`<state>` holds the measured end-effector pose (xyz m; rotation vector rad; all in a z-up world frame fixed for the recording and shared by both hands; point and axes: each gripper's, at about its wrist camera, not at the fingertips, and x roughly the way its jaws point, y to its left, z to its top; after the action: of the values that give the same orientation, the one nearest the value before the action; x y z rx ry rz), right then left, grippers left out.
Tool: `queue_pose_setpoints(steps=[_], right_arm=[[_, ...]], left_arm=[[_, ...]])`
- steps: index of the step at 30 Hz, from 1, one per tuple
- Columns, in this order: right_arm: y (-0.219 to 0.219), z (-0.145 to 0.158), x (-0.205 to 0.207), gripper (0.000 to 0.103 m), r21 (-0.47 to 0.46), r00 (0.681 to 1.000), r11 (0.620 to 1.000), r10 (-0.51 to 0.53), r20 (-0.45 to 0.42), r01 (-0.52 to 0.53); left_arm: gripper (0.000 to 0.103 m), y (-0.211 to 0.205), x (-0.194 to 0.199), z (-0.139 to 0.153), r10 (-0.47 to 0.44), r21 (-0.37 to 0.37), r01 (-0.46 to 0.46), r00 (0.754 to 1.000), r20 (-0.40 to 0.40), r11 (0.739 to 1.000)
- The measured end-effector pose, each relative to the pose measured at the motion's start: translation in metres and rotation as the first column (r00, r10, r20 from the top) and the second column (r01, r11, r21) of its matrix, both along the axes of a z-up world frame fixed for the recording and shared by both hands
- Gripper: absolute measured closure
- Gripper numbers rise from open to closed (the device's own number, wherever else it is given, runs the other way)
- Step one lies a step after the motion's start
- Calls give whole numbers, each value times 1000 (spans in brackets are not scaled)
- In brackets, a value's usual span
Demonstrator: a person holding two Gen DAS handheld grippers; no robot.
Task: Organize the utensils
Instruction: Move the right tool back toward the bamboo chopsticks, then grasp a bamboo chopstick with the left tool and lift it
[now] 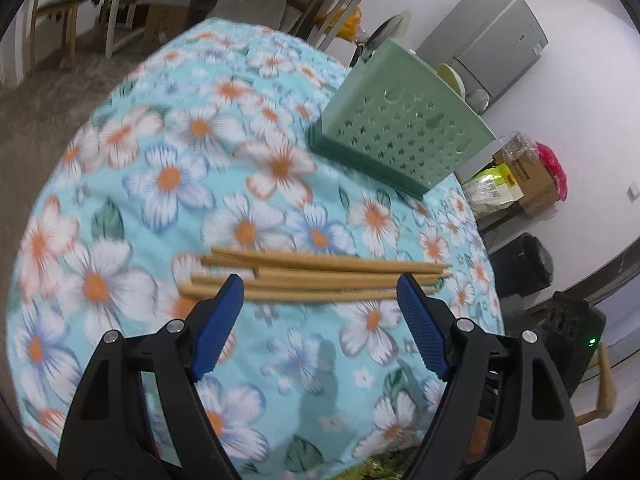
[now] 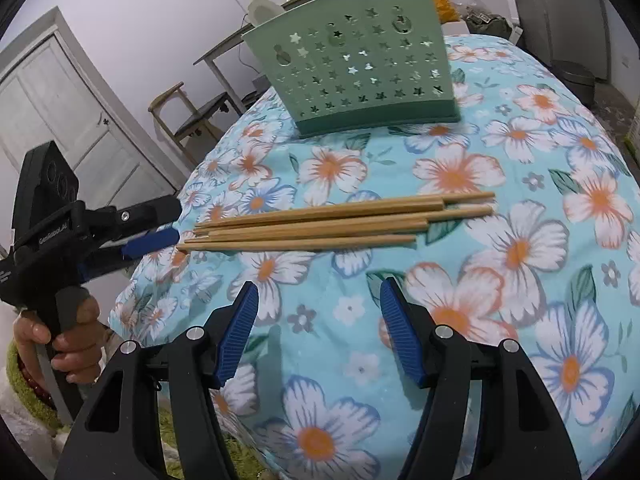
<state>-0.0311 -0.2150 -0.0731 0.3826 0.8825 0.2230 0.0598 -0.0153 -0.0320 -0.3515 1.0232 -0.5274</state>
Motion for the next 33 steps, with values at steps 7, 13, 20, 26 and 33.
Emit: queue_pose_setpoints(steps=[7, 13, 20, 26, 33], right_arm=[[0, -9, -6, 41, -5, 1000, 1000, 3, -1, -3], [-2, -11, -9, 41, 5, 1000, 1000, 10, 16, -10], [-5, -13, -12, 41, 36, 999, 999, 8, 35, -10], [-6, -13, -11, 41, 37, 999, 999, 21, 35, -22], [-6, -14, -13, 41, 28, 999, 1000, 11, 39, -12]], left_arm=[[40, 3, -12, -17, -9, -139, -6, 995, -104, 990], [52, 10, -14, -36, 2, -255, -53, 980, -198, 966], [52, 27, 3, -59, 92, -419, -238, 936, -340, 876], [72, 43, 9, -81, 166, -474, -405, 868, -468, 782], [94, 46, 6, -90, 198, -477, -464, 839, -507, 747]])
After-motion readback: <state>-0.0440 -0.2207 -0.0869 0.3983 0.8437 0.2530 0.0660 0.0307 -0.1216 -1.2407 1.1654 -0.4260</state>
